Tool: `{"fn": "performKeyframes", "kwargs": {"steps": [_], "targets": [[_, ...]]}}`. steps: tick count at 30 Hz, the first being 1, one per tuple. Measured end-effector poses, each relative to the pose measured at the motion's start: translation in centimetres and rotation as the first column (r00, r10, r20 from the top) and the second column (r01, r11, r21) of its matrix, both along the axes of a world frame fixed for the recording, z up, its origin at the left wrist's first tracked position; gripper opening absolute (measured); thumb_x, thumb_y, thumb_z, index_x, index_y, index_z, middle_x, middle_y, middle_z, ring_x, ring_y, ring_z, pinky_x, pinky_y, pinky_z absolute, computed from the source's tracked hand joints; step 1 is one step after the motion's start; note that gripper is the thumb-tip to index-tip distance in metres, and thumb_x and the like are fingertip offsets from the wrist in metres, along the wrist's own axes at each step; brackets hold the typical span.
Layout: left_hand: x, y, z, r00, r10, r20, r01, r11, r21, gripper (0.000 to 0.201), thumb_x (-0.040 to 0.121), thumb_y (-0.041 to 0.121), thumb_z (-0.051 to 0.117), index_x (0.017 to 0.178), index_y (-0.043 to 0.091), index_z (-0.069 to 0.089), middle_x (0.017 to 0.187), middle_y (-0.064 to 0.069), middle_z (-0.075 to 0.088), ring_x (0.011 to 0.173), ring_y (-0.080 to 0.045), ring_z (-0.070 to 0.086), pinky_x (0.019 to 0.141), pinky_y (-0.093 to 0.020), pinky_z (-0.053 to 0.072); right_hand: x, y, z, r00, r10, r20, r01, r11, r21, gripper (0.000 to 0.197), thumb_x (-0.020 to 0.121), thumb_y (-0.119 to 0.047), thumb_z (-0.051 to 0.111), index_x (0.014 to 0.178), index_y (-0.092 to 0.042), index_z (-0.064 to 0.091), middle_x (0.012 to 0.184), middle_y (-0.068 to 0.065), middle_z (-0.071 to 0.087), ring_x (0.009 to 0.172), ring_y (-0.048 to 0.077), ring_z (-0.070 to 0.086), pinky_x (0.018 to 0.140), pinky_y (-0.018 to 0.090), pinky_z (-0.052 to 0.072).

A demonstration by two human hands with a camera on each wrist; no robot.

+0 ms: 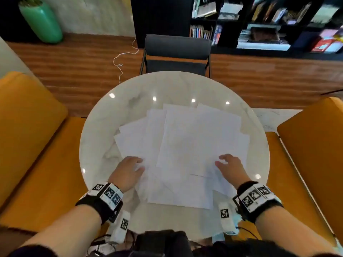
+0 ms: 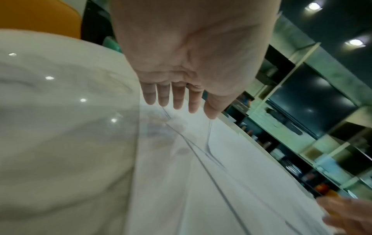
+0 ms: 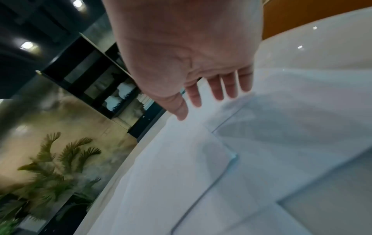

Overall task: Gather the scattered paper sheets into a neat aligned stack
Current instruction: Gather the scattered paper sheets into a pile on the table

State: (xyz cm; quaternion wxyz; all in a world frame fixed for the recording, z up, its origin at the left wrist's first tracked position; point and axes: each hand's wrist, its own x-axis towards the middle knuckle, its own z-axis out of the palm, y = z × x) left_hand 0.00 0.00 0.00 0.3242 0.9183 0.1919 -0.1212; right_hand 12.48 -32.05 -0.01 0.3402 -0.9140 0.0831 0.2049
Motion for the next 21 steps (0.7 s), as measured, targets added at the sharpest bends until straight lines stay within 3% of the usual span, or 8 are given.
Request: {"fn": "performKeyframes", "kwargs": {"steps": [4, 8, 11, 14, 16, 19, 21], "targets": [[3.8, -0.9, -0.5, 0.977, 0.201, -0.065, -0.208, 0.971, -0.120, 0.055, 0.091, 0.032, 0.057, 0.140, 0.011, 0.044, 0.147, -0.011, 0.044, 0.136, -0.026, 0.041, 0.115, -0.036, 0.030, 3.8, 1.0, -0.3, 0.987, -0.143, -0.077, 0.131, 0.980, -0.149, 0.065, 0.083, -0.043, 0.063, 0.140, -0.019, 0.041, 0.139, 0.018, 0.043, 0.129, 0.037, 0.041, 0.106, 0.047, 0.037], [6.2, -0.8, -1.1, 0.880, 0.458, -0.129, -0.475, 0.852, -0.221, 0.061, 0.089, 0.034, 0.057, 0.144, 0.014, 0.038, 0.150, -0.011, 0.038, 0.135, -0.027, 0.043, 0.111, -0.035, 0.033, 6.6, 2.6, -0.8, 0.987, -0.129, -0.098, 0.122, 0.989, -0.078, 0.073, 0.081, -0.042, 0.067, 0.142, -0.019, 0.036, 0.141, 0.016, 0.040, 0.132, 0.036, 0.036, 0.105, 0.048, 0.036], [7.4, -1.2, -1.5, 0.795, 0.576, -0.190, -0.606, 0.744, -0.281, 0.065, 0.087, 0.036, 0.058, 0.145, 0.015, 0.035, 0.151, -0.009, 0.034, 0.132, -0.028, 0.044, 0.109, -0.037, 0.038, 7.2, 4.2, -1.3, 0.996, -0.005, -0.091, -0.004, 0.996, -0.094, 0.073, 0.076, -0.044, 0.071, 0.140, -0.020, 0.043, 0.137, 0.015, 0.044, 0.129, 0.035, 0.043, 0.105, 0.044, 0.037], [8.1, -1.7, -1.6, 0.802, 0.547, -0.238, -0.597, 0.748, -0.290, 0.065, 0.086, 0.038, 0.058, 0.144, 0.017, 0.037, 0.148, -0.009, 0.037, 0.130, -0.027, 0.046, 0.109, -0.040, 0.039, 6.8, 4.9, -1.6, 0.979, 0.190, -0.066, -0.200, 0.958, -0.205, 0.070, 0.075, -0.043, 0.071, 0.138, -0.024, 0.045, 0.135, 0.010, 0.045, 0.126, 0.031, 0.043, 0.104, 0.043, 0.040], [8.4, -2.0, -1.5, 0.814, 0.531, -0.234, -0.580, 0.752, -0.312, 0.061, 0.087, 0.037, 0.058, 0.142, 0.016, 0.041, 0.144, -0.009, 0.045, 0.128, -0.026, 0.048, 0.109, -0.039, 0.039, 6.3, 5.1, -1.6, 0.970, 0.240, -0.044, -0.243, 0.932, -0.268, 0.074, 0.075, -0.041, 0.071, 0.140, -0.025, 0.039, 0.137, 0.010, 0.043, 0.128, 0.031, 0.040, 0.103, 0.044, 0.039], [8.5, -1.5, -1.1, 0.780, 0.603, -0.169, -0.625, 0.761, -0.172, 0.055, 0.086, 0.035, 0.058, 0.137, 0.017, 0.048, 0.141, -0.011, 0.049, 0.127, -0.031, 0.049, 0.107, -0.038, 0.040, 6.3, 5.6, -1.5, 0.991, 0.134, -0.028, -0.135, 0.932, -0.338, 0.087, 0.071, -0.045, 0.074, 0.144, -0.024, 0.031, 0.139, 0.013, 0.038, 0.128, 0.035, 0.039, 0.103, 0.047, 0.036], [7.8, -0.7, -0.7, 0.696, 0.702, -0.148, -0.715, 0.696, -0.062, 0.058, 0.083, 0.037, 0.059, 0.137, 0.018, 0.049, 0.143, -0.014, 0.044, 0.128, -0.037, 0.046, 0.106, -0.043, 0.039, 6.5, 5.5, -1.3, 0.998, -0.009, -0.054, -0.010, 0.942, -0.335, 0.094, 0.068, -0.045, 0.076, 0.145, -0.023, 0.026, 0.142, 0.015, 0.033, 0.130, 0.037, 0.035, 0.105, 0.049, 0.032]]}}
